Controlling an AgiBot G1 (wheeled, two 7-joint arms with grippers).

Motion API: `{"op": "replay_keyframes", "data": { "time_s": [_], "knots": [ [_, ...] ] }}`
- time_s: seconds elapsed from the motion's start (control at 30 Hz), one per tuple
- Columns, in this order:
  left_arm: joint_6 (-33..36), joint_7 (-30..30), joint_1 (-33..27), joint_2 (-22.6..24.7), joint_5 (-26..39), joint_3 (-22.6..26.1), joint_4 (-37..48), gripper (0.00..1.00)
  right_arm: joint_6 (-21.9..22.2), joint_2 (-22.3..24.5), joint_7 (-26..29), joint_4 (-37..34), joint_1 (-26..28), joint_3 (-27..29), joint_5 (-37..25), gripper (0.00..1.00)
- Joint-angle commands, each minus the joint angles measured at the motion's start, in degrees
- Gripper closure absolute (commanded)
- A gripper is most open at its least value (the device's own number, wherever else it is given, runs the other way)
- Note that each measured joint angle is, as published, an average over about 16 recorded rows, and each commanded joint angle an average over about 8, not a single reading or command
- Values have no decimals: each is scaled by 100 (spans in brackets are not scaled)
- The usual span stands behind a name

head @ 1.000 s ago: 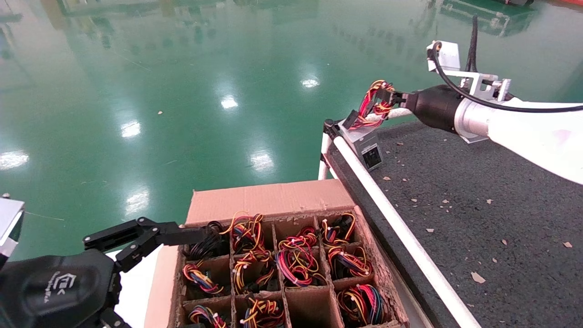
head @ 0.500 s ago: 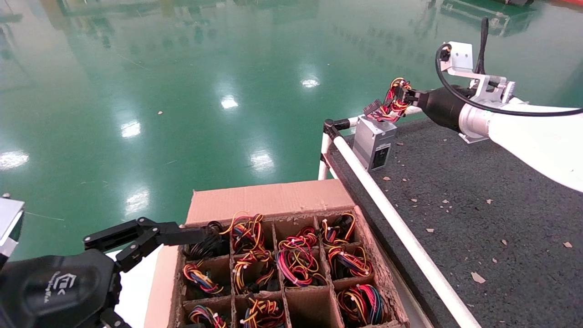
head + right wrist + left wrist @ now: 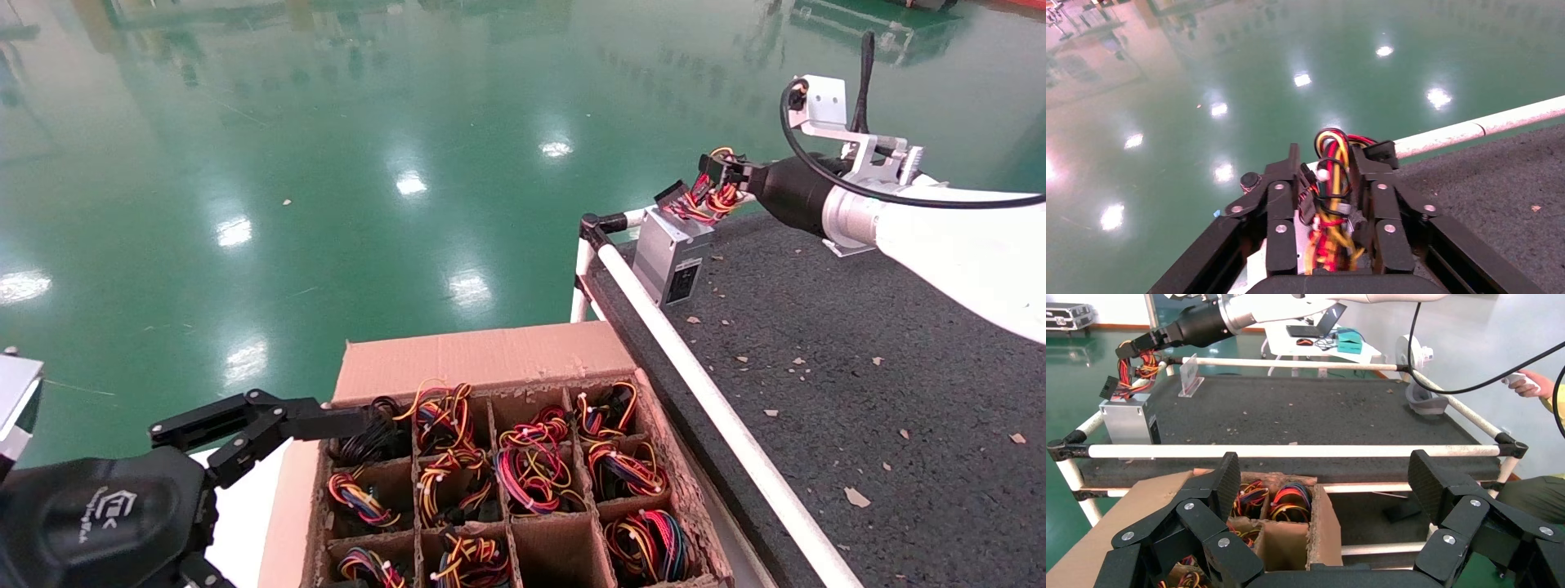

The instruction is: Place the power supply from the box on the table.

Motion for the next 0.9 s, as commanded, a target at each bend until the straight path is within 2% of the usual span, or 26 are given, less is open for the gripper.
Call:
{"op": "replay_keyframes", "data": {
  "time_s": [0.03, 0.47, 0.9],
  "knots": [
    [0, 0, 0, 0, 0, 0, 0, 0, -5, 1, -1, 0, 2, 0, 0, 0],
    [0, 0, 0, 0, 0, 0, 0, 0, 0, 85, -115, 42, 13, -54, -78, 0],
    [-2, 0, 1, 0, -1, 0, 1, 0, 186, 193, -341, 203, -50, -102, -149, 0]
  ]
}}
